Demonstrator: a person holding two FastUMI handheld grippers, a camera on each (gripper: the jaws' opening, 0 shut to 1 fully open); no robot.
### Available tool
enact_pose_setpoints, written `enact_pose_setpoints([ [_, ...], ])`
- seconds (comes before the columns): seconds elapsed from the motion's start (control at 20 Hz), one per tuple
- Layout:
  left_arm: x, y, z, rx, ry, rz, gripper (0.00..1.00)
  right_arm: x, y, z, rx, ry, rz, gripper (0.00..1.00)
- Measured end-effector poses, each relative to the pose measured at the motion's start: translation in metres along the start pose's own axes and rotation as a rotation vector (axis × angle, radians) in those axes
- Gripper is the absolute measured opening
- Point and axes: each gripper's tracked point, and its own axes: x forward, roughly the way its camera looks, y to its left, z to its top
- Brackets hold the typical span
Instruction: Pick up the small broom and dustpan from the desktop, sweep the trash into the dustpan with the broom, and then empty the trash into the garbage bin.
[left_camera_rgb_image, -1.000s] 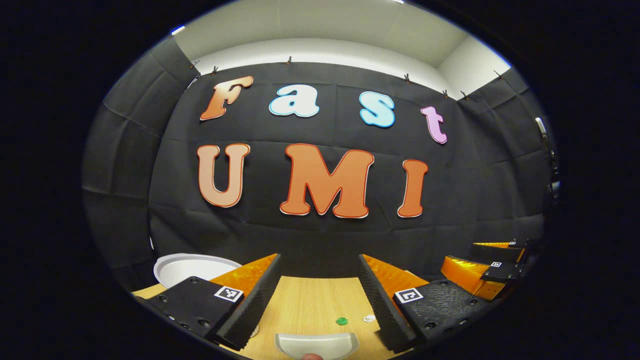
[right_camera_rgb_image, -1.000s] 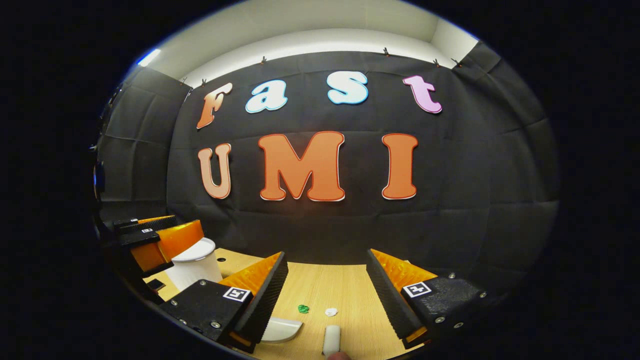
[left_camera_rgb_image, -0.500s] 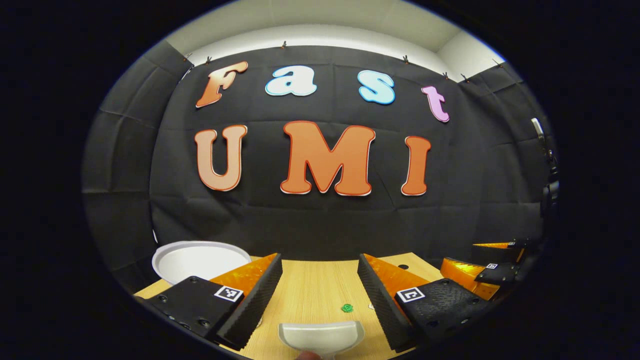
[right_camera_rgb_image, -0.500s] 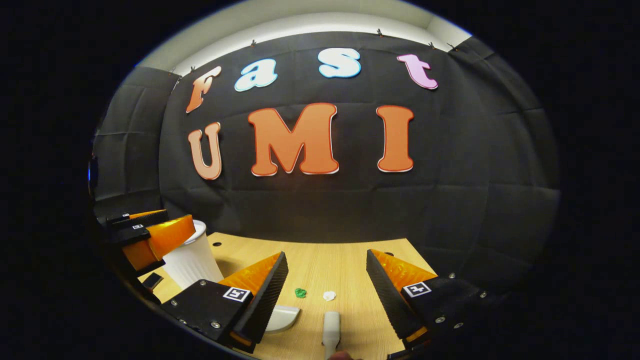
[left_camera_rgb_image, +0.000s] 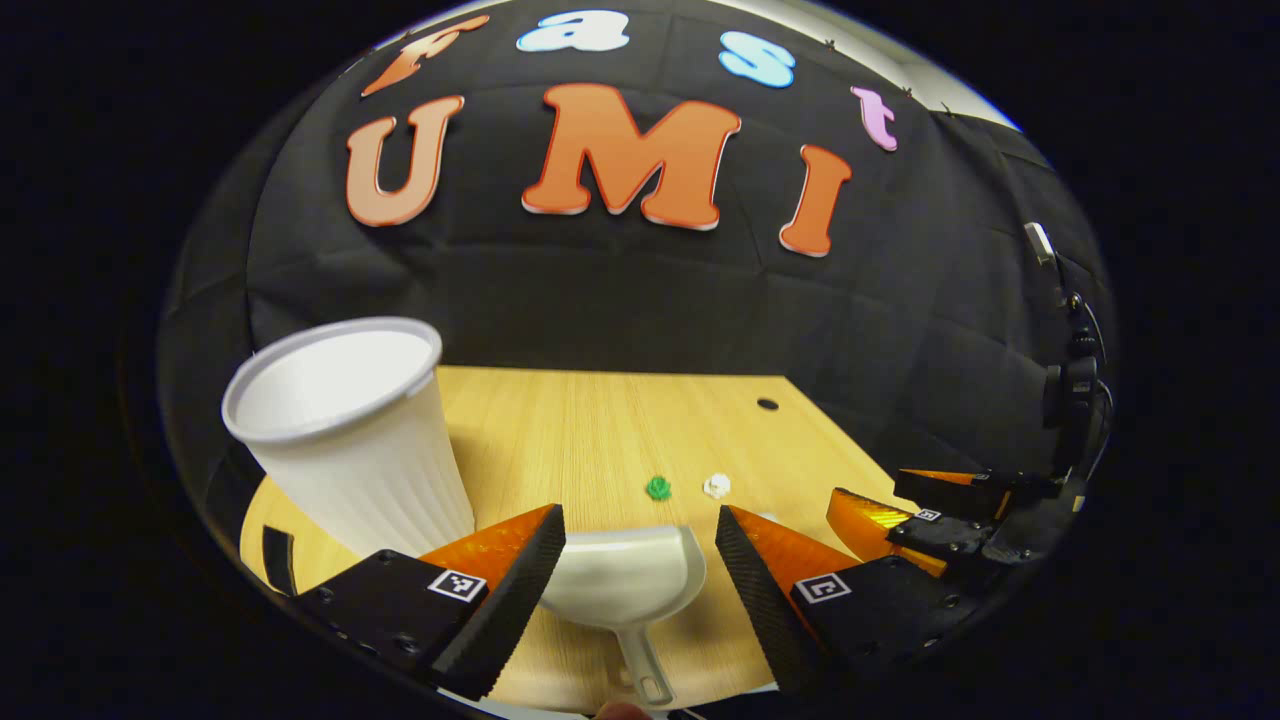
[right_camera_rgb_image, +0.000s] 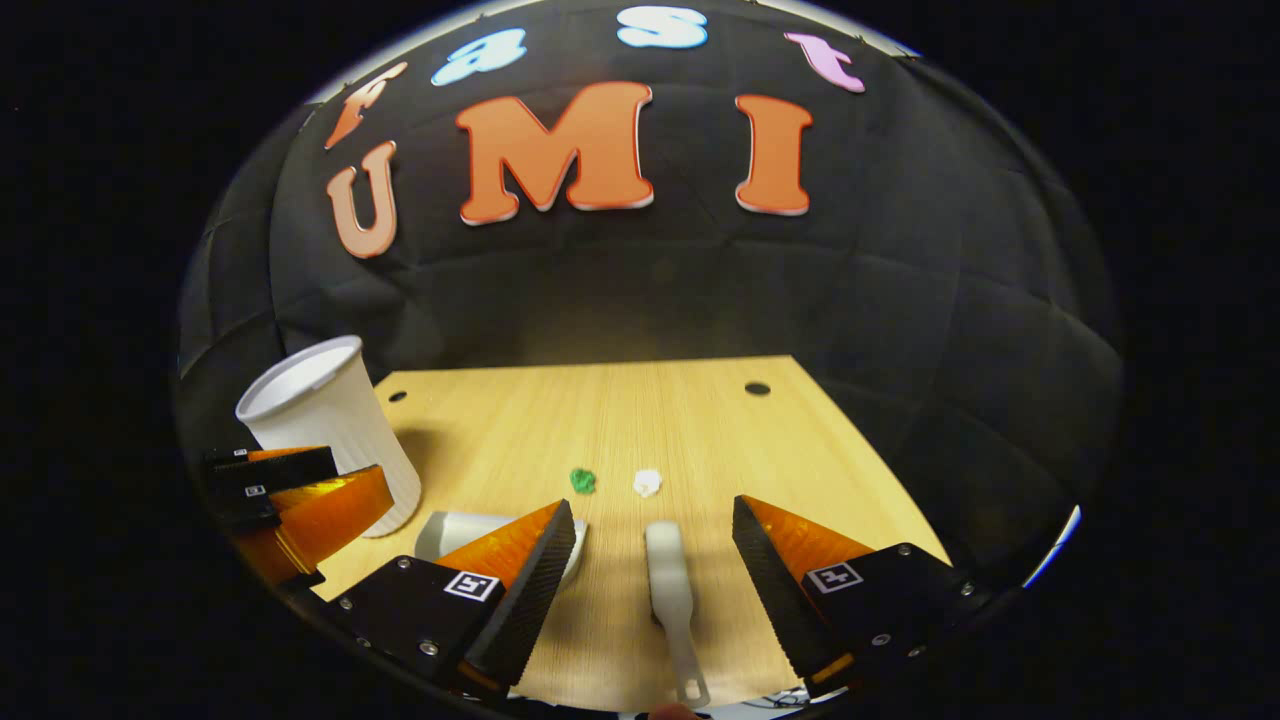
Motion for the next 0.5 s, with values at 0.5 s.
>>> enact_pose_setpoints([
  [0.5, 0.018, -0.004, -0.095, -0.107, 0.564, 0.012, 0.97, 0.043, -0.013, -0.113, -0.081, 0.398, 0.004, 0.96],
])
